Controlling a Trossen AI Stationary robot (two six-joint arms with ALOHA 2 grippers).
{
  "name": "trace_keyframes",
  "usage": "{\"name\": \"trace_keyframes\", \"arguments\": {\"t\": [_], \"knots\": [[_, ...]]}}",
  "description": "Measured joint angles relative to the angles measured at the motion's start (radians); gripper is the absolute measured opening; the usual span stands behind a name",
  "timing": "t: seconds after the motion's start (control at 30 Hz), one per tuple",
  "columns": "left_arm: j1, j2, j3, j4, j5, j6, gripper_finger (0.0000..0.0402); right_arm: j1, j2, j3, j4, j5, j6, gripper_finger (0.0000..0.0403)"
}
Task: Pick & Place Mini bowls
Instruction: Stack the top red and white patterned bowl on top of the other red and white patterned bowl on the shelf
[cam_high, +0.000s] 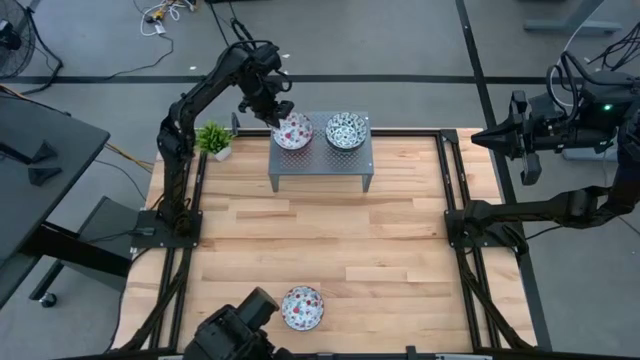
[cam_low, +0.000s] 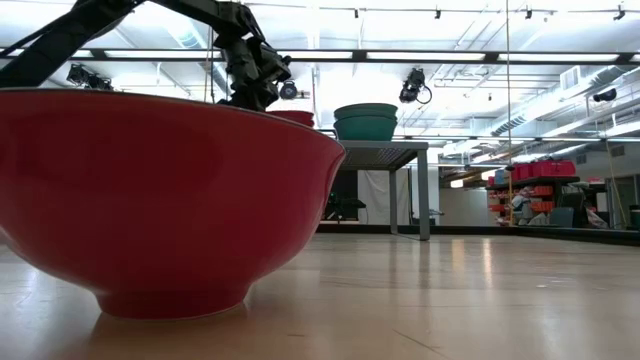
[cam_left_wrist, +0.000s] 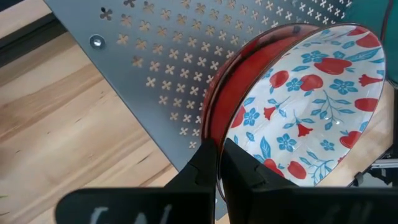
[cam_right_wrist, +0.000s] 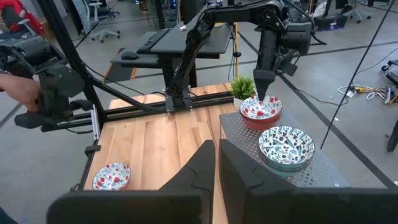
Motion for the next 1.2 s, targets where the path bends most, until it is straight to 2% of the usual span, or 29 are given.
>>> {"name": "trace_keyframes", "arguments": {"t": [0.17, 0.67, 0.93, 1.2], "knots": [[-0.006, 0.003, 0.0, 0.011, -0.003, 0.002, 0.0018, 0.0, 0.0, 0.0, 0.0, 0.0, 0.0, 0.0025], [-0.016, 0.003, 0.001, 0.018, -0.039, 0.001, 0.0105, 0.0, 0.0, 0.0, 0.0, 0.0, 0.0, 0.0025], [-0.016, 0.003, 0.001, 0.031, 0.023, 0.001, 0.0132, 0.0, 0.0, 0.0, 0.0, 0.0, 0.0, 0.0025], [-0.018, 0.003, 0.001, 0.066, 0.089, 0.001, 0.0138, 0.0, 0.0, 0.0, 0.0, 0.0, 0.0, 0.0025]]}}
